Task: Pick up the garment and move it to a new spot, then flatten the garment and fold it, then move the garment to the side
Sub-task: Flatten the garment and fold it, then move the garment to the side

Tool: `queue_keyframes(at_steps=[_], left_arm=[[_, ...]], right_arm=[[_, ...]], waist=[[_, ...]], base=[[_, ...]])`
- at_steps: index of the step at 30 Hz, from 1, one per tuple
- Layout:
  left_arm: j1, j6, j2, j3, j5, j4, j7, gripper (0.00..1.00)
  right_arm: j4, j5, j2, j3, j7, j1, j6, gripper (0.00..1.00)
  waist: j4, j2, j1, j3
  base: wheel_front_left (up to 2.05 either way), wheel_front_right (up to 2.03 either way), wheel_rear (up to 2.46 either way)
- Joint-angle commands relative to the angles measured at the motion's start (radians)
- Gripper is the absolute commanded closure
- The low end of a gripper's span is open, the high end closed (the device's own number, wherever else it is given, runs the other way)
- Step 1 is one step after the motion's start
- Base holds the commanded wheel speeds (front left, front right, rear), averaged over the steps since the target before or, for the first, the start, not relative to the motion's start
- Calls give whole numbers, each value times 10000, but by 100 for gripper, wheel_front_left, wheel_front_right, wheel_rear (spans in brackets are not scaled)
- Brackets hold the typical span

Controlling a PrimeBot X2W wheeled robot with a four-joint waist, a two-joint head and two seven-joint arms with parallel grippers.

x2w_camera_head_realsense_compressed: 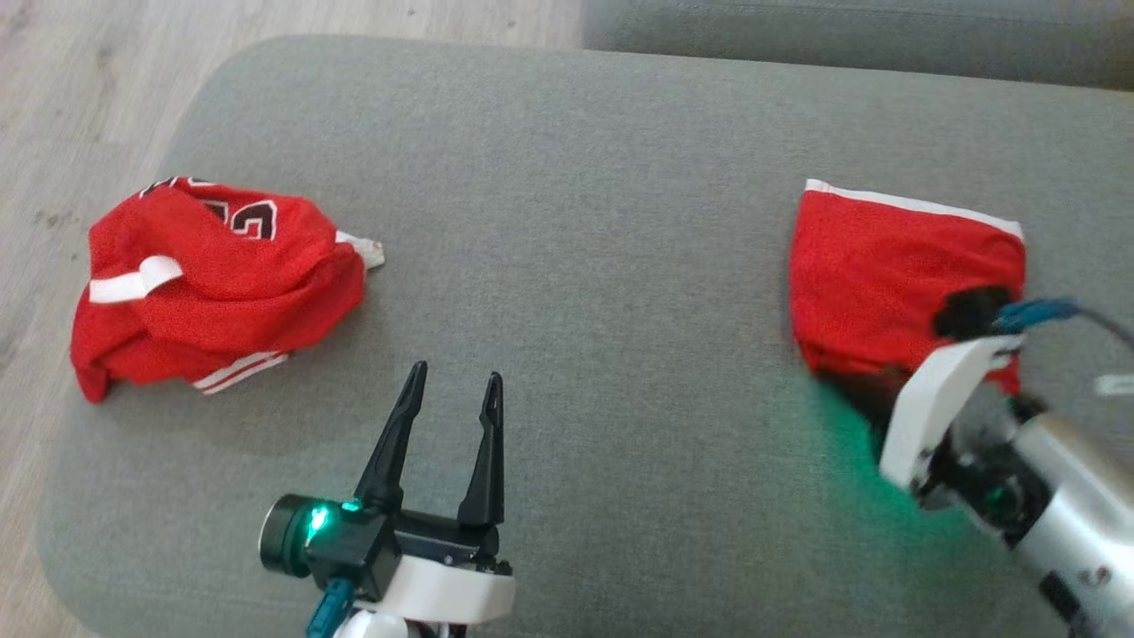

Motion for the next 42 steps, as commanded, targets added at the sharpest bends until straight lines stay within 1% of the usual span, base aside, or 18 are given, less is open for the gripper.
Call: queue_keyframes(at_steps=[1,3,6,7,8,9,11,12,14,16,17,19,23,26,30,33,37,42], left_arm=[[-280,27,-49,314,-65,-227,-51,0],[-234,-3,-49,360,-34,-202,-51,0],[-98,-1,-49,527,31,-219,-51,0],[-34,-3,-49,601,58,-231,-51,0],[38,-6,-49,688,79,-251,-51,0],[123,1,-49,793,94,-292,-51,0],[360,80,-49,1087,63,-422,-51,0],[360,80,-49,1087,63,-422,-51,0],[641,162,-49,1390,24,-518,-51,0],[897,249,-49,1651,159,-600,-51,0],[1026,278,-49,1757,201,-627,-51,0],[1276,367,-49,1990,229,-718,-51,0],[1762,501,-49,2440,389,-957,-51,0],[2119,522,-49,2666,525,-913,-51,0],[2420,433,-49,2845,765,-604,-51,0],[2490,360,-49,2941,842,-384,-51,0],[2507,295,-49,3038,934,-222,-51,0],[2463,219,-49,3074,967,-65,-51,0]], right_arm=[[-457,271,-229,236,137,259,67,100],[-900,560,-404,508,76,479,67,100],[-1504,602,-736,627,-767,745,67,100],[-1654,514,-844,600,-1205,833,67,89],[-1750,345,-946,548,-1719,921,67,36],[-1812,98,-1033,500,-2267,1017,67,0],[-1733,-495,-1078,302,-3497,1238,67,0],[-1733,-495,-1078,302,-3497,1238,67,0],[-1473,-1312,-999,82,-4774,1511,67,0],[-1124,-1970,-690,-317,-5695,1862,67,0],[-937,-2213,-421,-721,-5912,2062,67,0],[-873,-3048,153,-1611,-6045,2453,67,0],[-1635,-5502,1576,-4231,-6059,3743,67,0],[-2277,-6948,2523,-5400,-6061,4688,67,0],[-2797,-8135,3332,-6109,-6062,5433,67,0],[-2877,-8639,3646,-6331,-6063,5715,67,0],[-2950,-8909,3868,-6469,-6063,5854,67,0],[-2998,-9022,3947,-6595,-6063,5908,67,0]], waist=[[-169,0,-1,-166],[-313,0,-1,-316],[-592,0,-1,-543],[-689,0,-1,-624],[-789,0,-1,-724],[-893,0,-1,-826],[-1138,0,-1,-1054],[-1138,0,-1,-1054],[-1350,0,-1,-1310],[-1512,0,-1,-1511],[-1576,0,-1,-1603],[-1716,0,-1,-1786],[-1875,0,-1,-2095],[-1926,0,-1,-2283],[-1906,0,-1,-2460],[-1888,0,-1,-2541],[-1896,0,-1,-2580],[-1889,0,-1,-2588]], base=[[0,0,0],[0,0,0],[0,0,0],[0,0,0],[0,0,0],[0,0,0],[0,0,0],[0,0,0],[0,0,0],[0,0,0],[0,0,0],[0,0,0],[0,0,0],[0,0,0],[0,0,0],[0,0,0],[0,0,0],[0,0,0]])
